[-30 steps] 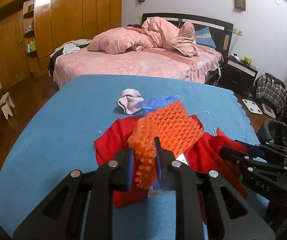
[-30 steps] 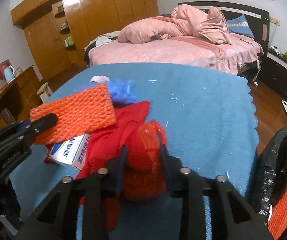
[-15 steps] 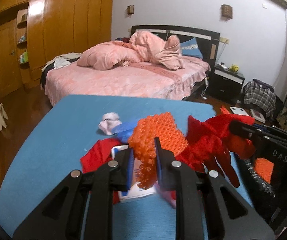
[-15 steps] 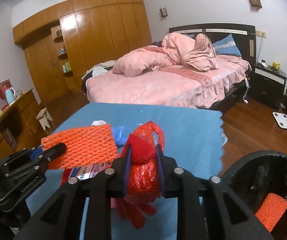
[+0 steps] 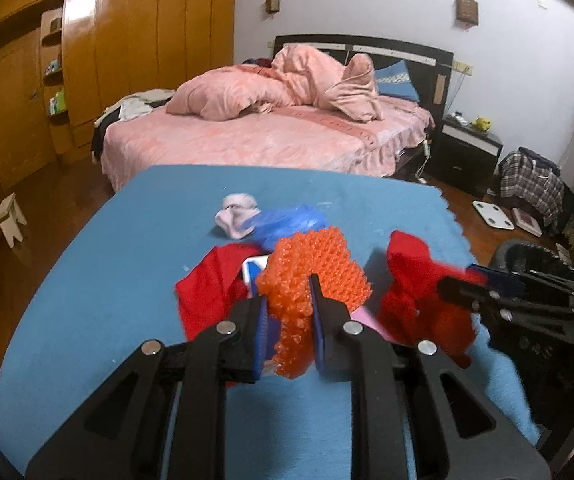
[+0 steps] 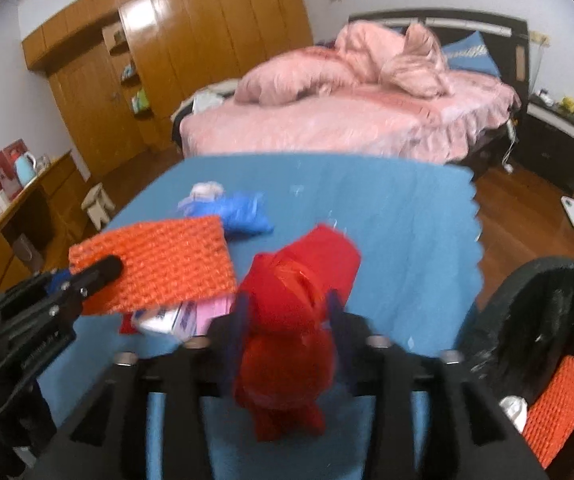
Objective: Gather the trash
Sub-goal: 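Grasp the red plastic bag with the right tool while the left tool holds the orange net, then carry the orange net and red bag over the bin and open both tools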
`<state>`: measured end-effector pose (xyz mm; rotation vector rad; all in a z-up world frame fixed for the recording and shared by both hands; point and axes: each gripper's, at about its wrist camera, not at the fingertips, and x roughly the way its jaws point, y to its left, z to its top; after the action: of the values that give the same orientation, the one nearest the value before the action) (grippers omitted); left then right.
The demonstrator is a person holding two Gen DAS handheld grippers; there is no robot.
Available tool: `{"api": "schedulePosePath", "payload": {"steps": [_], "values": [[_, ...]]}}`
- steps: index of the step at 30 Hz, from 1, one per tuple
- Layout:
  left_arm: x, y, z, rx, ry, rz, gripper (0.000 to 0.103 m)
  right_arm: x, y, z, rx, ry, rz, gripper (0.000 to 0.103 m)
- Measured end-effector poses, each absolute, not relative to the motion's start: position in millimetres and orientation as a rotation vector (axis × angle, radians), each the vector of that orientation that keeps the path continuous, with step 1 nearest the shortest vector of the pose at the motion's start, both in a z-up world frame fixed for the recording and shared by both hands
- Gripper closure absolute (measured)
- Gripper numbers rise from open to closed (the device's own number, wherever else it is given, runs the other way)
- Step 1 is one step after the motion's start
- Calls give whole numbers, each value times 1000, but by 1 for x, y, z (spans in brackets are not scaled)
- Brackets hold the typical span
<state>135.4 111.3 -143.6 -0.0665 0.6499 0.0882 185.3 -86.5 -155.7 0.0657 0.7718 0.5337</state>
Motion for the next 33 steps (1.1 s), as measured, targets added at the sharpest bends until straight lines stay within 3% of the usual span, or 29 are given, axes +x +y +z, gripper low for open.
{"api": "schedulePosePath", "payload": {"steps": [3,11,18,20,23,33], "values": [[135,117,-148,-74,658,94,86,178,-87,-158,41,766,530,45],[136,118,-154,-85,666,88,86,170,-100,-170,17,796,466,45],[137,117,-155,-85,673,82,86,178,-93,-184,5,831,488,58],[137,117,-155,-85,672,82,86,180,-89,-190,3,855,507,69],[137,115,-153,-81,669,78,86,178,-89,-188,7,851,526,74],[129,94,-124,-72,604,29,86,161,-125,-128,40,687,449,74]]}}
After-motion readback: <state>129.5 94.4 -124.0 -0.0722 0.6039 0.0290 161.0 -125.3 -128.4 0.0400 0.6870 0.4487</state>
